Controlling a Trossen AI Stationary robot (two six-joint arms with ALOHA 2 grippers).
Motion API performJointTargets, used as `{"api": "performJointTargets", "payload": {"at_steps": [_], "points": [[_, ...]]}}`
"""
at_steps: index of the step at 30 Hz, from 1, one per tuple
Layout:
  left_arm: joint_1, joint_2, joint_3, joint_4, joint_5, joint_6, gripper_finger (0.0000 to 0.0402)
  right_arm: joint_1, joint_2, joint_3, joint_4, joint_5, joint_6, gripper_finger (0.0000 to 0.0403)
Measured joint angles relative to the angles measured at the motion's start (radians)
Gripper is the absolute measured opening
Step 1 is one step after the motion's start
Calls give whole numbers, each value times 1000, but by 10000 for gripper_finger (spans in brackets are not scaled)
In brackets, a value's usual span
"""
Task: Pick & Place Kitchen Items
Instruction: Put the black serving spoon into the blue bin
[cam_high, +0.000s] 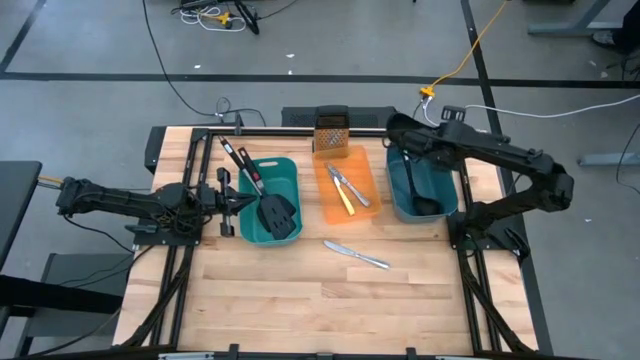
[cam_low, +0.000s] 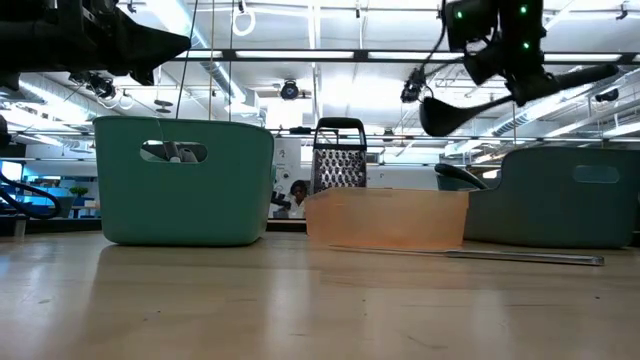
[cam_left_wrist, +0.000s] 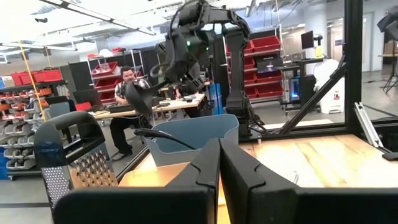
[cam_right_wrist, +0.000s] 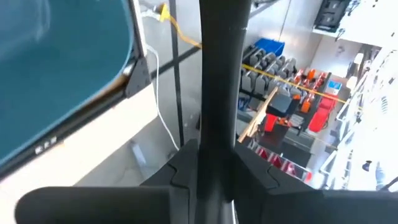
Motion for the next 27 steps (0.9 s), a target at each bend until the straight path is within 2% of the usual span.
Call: {"api": "performJointTargets", "payload": {"at_steps": [6,10,23,27], "points": [[0,0,0,0,0,3,15,-5,-6,-84,-4,17,95,70],[0,0,0,0,0,16,15,3,-11,-113,-35,-52,101,70],[0,0,0,-2,-4,23,15,116,-94,-202,-34,-113,53,70],[0,0,0,-2,-4,23,15,143,-140,-241,-34,-180,80,70]]}}
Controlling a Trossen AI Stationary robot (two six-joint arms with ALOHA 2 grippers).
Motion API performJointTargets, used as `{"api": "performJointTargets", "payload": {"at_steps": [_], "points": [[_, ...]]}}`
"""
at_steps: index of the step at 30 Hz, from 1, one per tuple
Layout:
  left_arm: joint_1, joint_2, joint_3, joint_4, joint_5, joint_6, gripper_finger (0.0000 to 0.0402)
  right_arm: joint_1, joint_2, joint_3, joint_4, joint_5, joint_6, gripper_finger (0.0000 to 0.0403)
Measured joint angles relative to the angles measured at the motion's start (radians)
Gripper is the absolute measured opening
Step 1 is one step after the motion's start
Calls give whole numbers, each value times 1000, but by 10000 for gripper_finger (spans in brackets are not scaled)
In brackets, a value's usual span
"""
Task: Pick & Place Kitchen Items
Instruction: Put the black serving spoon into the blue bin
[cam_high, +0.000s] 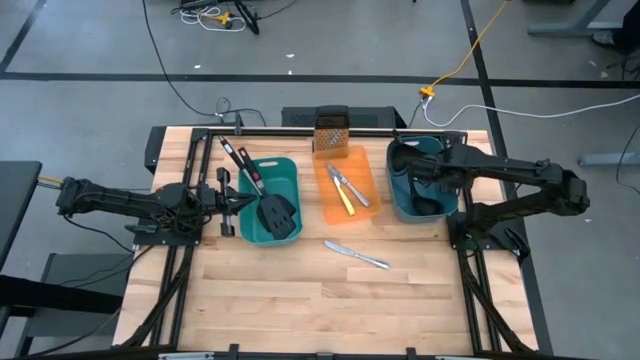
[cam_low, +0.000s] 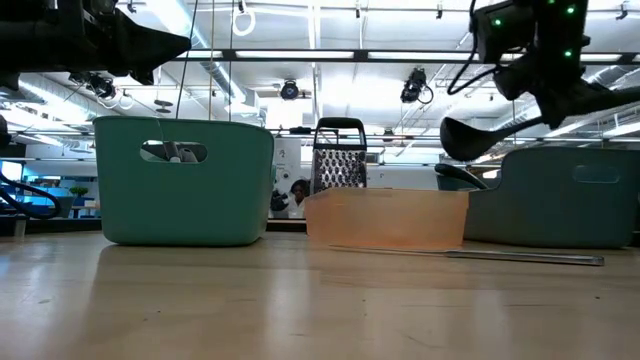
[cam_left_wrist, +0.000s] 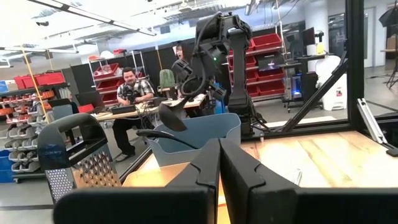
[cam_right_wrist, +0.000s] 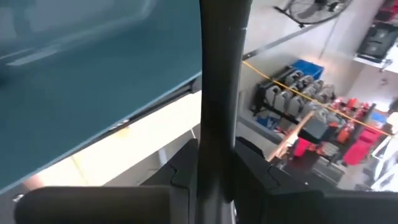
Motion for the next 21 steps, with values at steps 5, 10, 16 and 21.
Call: {"api": "performJointTargets", "payload": {"at_steps": [5,10,16,21], "points": [[0,0,0,0,0,-1,15,23,-42,-82,-1,-65,45,70],[0,0,0,2,0,-5,15,20,-59,-94,-1,-59,214,70],[0,0,0,2,0,-10,15,0,-63,-94,1,-92,281,70],[0,0,0,2,0,-16,15,-63,-63,-94,1,-122,302,70]]}}
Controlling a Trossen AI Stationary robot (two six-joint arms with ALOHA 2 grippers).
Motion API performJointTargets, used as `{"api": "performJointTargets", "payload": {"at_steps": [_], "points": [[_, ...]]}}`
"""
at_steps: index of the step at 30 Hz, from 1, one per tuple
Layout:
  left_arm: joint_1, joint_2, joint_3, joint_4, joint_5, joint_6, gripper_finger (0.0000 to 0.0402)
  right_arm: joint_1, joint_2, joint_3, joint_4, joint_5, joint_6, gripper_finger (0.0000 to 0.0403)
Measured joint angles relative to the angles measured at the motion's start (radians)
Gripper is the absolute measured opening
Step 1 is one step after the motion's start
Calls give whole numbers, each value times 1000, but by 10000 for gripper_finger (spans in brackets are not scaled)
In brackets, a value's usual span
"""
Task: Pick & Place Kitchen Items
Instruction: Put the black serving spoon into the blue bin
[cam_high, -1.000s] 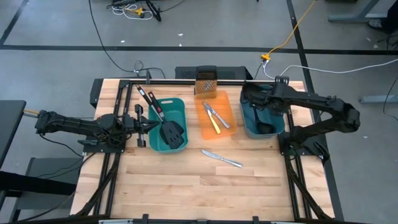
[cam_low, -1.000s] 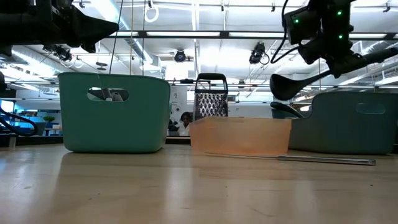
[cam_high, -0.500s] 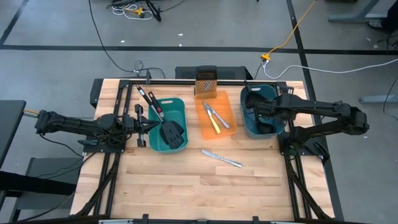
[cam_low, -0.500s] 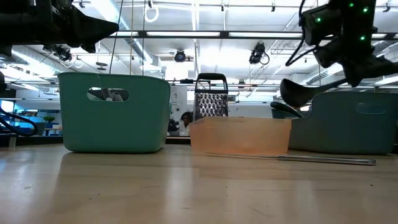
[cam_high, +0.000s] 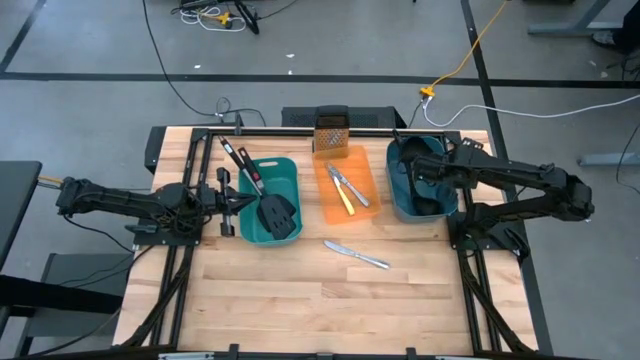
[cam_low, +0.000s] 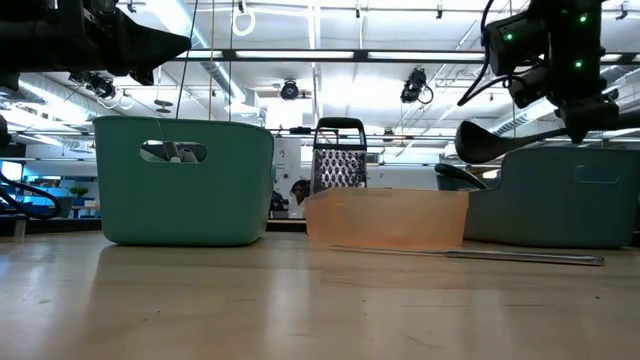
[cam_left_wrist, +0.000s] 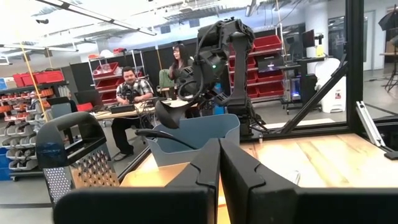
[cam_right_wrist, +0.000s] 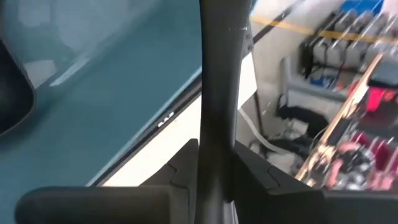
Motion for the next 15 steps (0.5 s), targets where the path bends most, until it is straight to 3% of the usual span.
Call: {"api": "performJointTargets", "payload": {"at_steps": [9,15], "points": [[0,0,0,0,0,0,15,-142,6,0,-1,-66,-2,70],[0,0,0,0,0,10,15,-186,87,0,-1,-58,-75,70]]}}
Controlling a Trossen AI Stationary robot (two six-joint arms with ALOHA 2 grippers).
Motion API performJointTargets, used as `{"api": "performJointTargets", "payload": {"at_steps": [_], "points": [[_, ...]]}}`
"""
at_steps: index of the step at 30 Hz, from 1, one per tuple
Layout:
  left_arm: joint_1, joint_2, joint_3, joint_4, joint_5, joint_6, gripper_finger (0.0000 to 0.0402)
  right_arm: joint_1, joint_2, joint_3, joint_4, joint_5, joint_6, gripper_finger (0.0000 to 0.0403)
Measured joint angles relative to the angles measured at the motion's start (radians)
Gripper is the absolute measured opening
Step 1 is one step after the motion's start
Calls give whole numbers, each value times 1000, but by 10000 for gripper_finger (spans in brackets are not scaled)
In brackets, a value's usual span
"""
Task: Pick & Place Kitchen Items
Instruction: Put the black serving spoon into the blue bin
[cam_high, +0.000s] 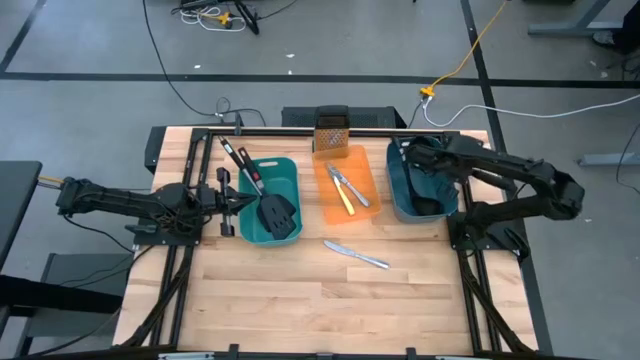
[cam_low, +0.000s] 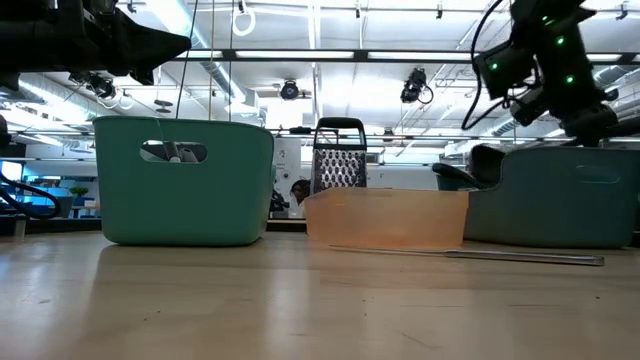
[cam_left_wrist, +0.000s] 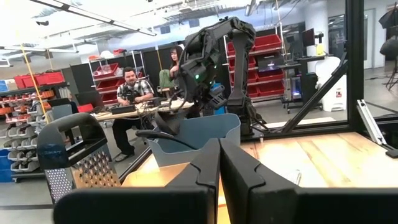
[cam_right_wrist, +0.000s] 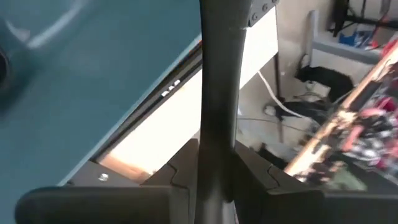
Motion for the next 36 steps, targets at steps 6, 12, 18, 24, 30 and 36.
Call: {"api": "performJointTargets", "payload": {"at_steps": [6,12,18,24,30,36], "points": [[0,0,0,0,0,0,15,0,118,0,1,61,-43,70],[0,0,0,0,0,9,15,-2,160,0,1,78,-129,70],[0,0,0,0,0,12,15,-2,187,0,1,103,-296,70],[0,0,0,-1,0,12,15,-9,198,1,11,148,-466,70],[0,0,0,-7,0,13,15,-13,197,1,72,263,-607,70],[0,0,0,-23,-2,33,15,-12,197,1,207,263,-707,70]]}}
